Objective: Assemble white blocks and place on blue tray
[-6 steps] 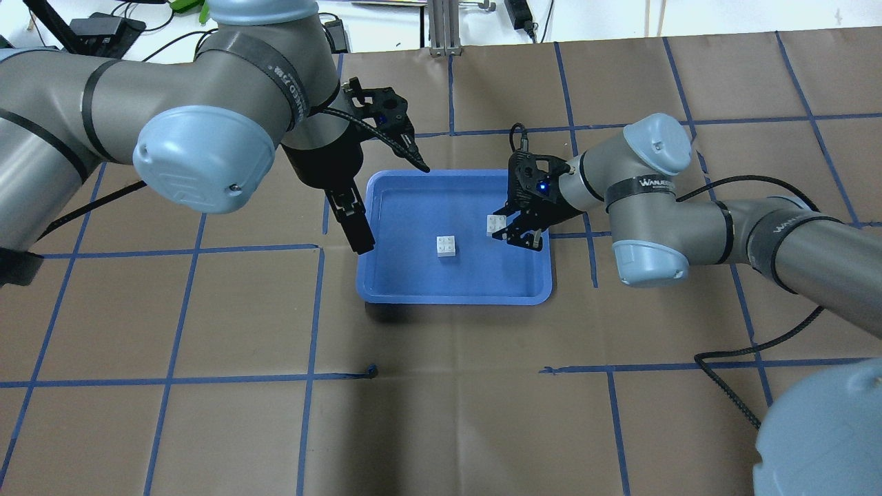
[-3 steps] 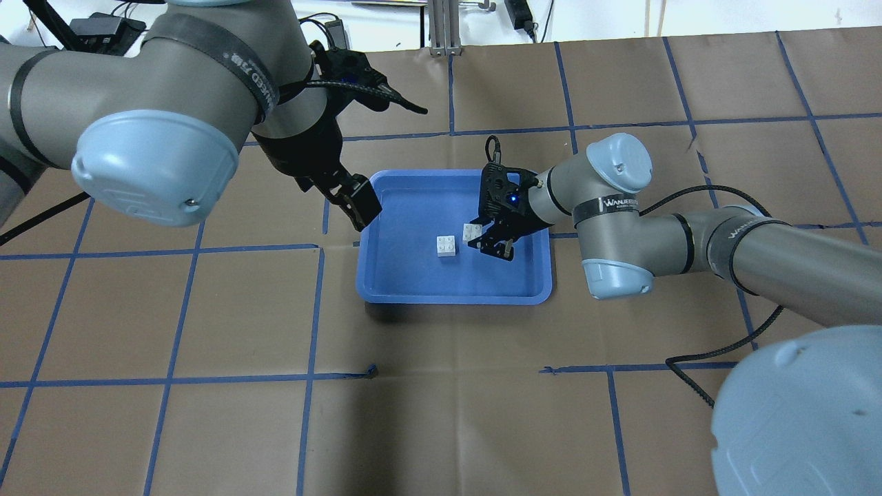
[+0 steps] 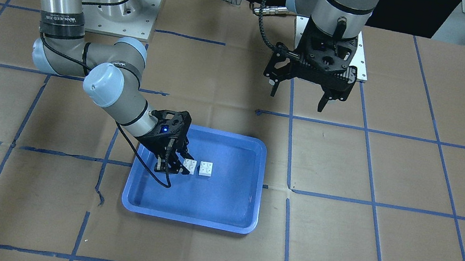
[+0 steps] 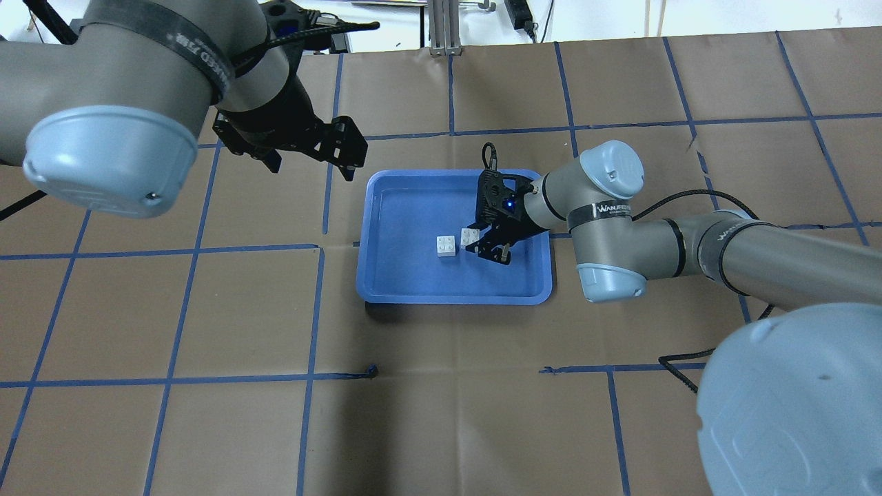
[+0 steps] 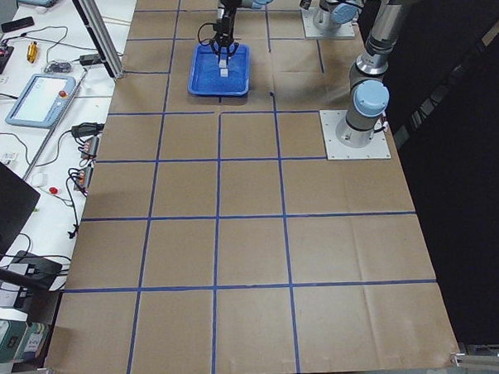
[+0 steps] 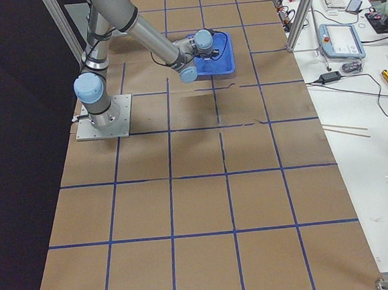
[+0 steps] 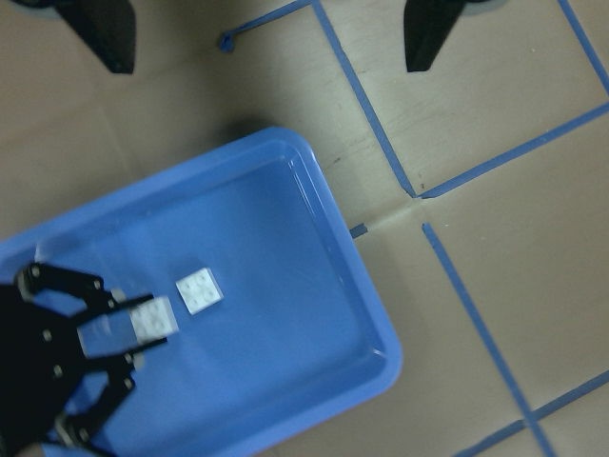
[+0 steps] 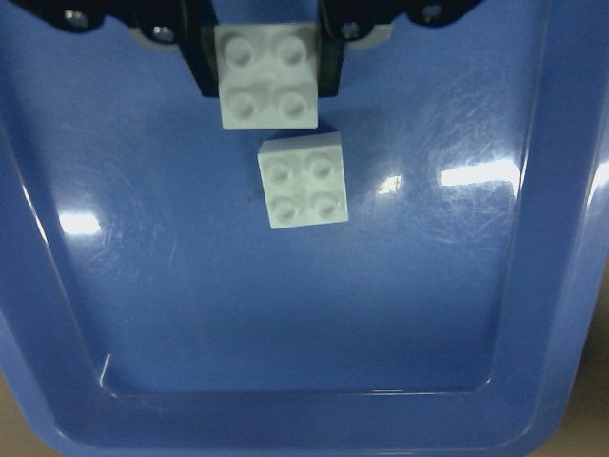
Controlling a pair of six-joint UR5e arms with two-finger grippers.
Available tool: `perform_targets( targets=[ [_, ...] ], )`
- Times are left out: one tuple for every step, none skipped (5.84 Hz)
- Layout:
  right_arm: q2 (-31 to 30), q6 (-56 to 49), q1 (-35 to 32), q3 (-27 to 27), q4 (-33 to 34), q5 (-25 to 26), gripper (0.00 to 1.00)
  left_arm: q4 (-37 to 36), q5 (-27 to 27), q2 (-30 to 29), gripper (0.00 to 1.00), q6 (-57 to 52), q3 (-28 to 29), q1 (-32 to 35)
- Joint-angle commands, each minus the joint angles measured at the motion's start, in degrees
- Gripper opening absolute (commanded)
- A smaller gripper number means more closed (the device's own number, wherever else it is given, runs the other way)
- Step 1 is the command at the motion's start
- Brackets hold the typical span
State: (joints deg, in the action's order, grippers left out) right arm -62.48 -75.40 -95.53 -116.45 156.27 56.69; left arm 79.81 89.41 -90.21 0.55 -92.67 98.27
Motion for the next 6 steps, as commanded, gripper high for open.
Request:
perform_targets(
  targets=[
    [0.4, 0.1, -0.4, -0.3, 0.5, 0.1, 0.19, 0.4, -0.4, 0.8, 0.99, 4.3, 0.2, -2.2],
    [0.4, 0.1, -0.6, -0.6, 0.5, 0.0, 0.19, 0.4, -0.5, 0.8, 0.99, 4.5, 0.8, -2.8],
    [0.4, 0.1, -1.1, -0.7, 0.5, 0.0, 0.19, 0.4, -0.5, 0.8, 0.99, 4.5, 2.0, -3.7],
    [0.4, 0.2, -1.1, -0.8, 0.5, 0.0, 0.19, 1.1, -0.5, 0.8, 0.99, 4.5, 2.3, -4.2],
    [0.4, 0.2, -1.1, -1.2, 0.6, 0.0, 0.19, 1.3, -0.4, 0.8, 0.99, 4.5, 2.4, -4.4],
    [0.4, 0.2, -1.1, -1.2, 0.7, 0.0, 0.19, 1.3, -0.5, 0.8, 0.99, 4.5, 2.4, -4.4]
  ],
)
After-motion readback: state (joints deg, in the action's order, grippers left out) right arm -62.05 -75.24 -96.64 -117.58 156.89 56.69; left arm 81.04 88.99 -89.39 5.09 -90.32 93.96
